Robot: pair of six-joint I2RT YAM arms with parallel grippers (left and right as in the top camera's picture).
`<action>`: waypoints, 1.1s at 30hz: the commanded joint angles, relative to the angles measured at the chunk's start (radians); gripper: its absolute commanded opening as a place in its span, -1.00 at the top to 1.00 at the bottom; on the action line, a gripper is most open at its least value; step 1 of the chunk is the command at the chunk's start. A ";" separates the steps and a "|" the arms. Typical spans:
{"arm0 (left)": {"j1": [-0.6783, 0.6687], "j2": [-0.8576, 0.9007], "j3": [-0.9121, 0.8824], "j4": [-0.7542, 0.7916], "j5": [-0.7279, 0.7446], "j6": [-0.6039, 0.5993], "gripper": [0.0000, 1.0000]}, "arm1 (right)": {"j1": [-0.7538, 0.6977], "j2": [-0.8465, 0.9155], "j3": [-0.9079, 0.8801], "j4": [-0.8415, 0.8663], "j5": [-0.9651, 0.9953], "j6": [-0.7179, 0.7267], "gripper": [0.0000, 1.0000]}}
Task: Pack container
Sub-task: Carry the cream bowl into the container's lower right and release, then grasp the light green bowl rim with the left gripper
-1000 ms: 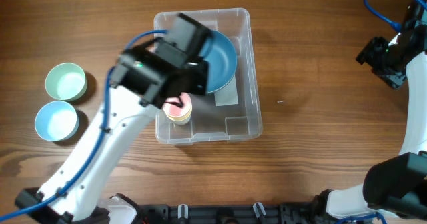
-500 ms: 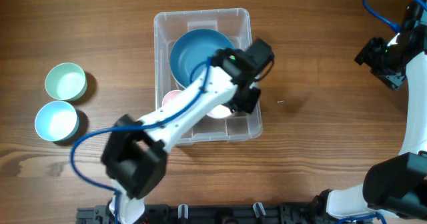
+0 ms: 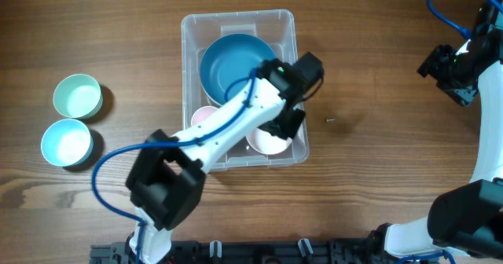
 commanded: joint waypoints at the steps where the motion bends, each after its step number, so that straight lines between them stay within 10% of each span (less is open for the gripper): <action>1: 0.111 -0.218 0.106 -0.068 -0.181 0.004 0.16 | 0.005 -0.010 0.010 -0.002 -0.039 0.003 -0.43; 7: 0.537 -0.493 0.124 -0.086 -0.264 -0.018 -0.10 | 0.005 -0.010 0.010 -0.004 -0.039 0.002 -0.43; 12: 0.949 -0.379 0.083 -0.058 -0.162 -0.029 -0.25 | 0.005 -0.010 0.010 -0.004 -0.039 0.003 -0.43; 24: 1.108 0.192 0.078 0.102 -0.126 -0.029 -0.40 | 0.005 -0.010 0.010 -0.005 -0.039 -0.005 -0.43; 33: 1.115 0.265 0.078 0.114 -0.174 -0.030 0.72 | 0.005 -0.010 0.010 -0.005 -0.039 -0.021 -0.43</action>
